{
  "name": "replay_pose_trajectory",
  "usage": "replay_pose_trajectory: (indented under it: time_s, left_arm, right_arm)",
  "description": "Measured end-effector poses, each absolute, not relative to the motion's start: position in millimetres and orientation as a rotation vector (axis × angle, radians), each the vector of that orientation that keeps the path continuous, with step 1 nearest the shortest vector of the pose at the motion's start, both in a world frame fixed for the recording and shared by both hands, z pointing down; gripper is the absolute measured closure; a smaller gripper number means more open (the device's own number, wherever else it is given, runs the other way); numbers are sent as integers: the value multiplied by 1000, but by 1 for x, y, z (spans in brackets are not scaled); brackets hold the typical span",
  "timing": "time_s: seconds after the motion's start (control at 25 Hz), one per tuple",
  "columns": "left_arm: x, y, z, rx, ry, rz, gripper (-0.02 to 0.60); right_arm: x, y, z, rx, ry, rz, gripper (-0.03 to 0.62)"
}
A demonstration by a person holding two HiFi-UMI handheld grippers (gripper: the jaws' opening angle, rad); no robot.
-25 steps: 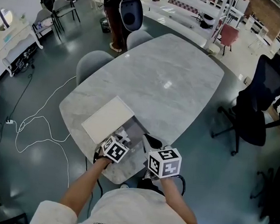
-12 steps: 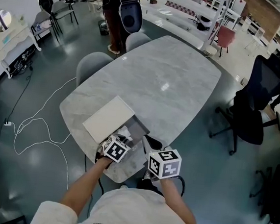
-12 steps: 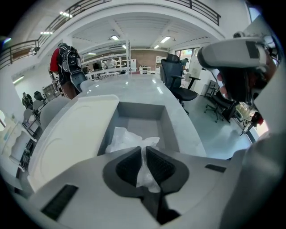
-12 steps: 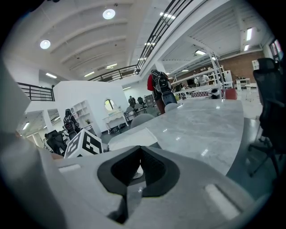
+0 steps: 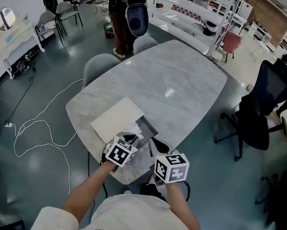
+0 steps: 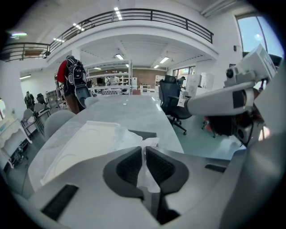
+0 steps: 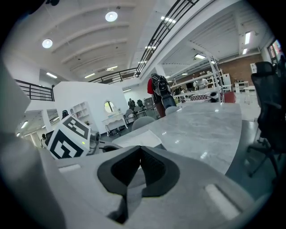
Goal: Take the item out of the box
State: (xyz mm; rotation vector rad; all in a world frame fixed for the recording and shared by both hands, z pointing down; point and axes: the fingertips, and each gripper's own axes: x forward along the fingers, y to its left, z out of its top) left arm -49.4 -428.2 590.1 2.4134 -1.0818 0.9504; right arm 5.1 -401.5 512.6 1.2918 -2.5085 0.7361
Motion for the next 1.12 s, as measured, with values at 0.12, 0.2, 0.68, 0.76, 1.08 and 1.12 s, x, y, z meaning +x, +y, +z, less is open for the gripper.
replay_pose_trajectory:
  time_s: [0.12, 0.2, 0.68, 0.76, 1.08, 1.12]
  left_arm:
    - [-53, -424, 566, 2437, -1119, 862, 551]
    - [-56, -420, 552, 2456, -1143, 808, 551]
    - [-89, -390, 492, 2521, -1302, 547, 551]
    - [-96, -384, 485, 2517, -1327, 495, 551]
    - [-111, -365, 473, 2487, -1376, 398, 551]
    - [-111, -364, 474, 2486, -1376, 395, 551]
  right_arm:
    - [1, -396, 507, 1304, -2517, 723, 589]
    - [-2, -393, 502, 1311, -2524, 711, 589]
    - [-22, -367, 476, 1348, -2565, 625, 589]
    - [-23, -361, 472, 1363, -2569, 610, 589]
    - [-24, -347, 460, 1395, -2570, 555, 589]
    - [-24, -345, 460, 1395, -2571, 553, 589]
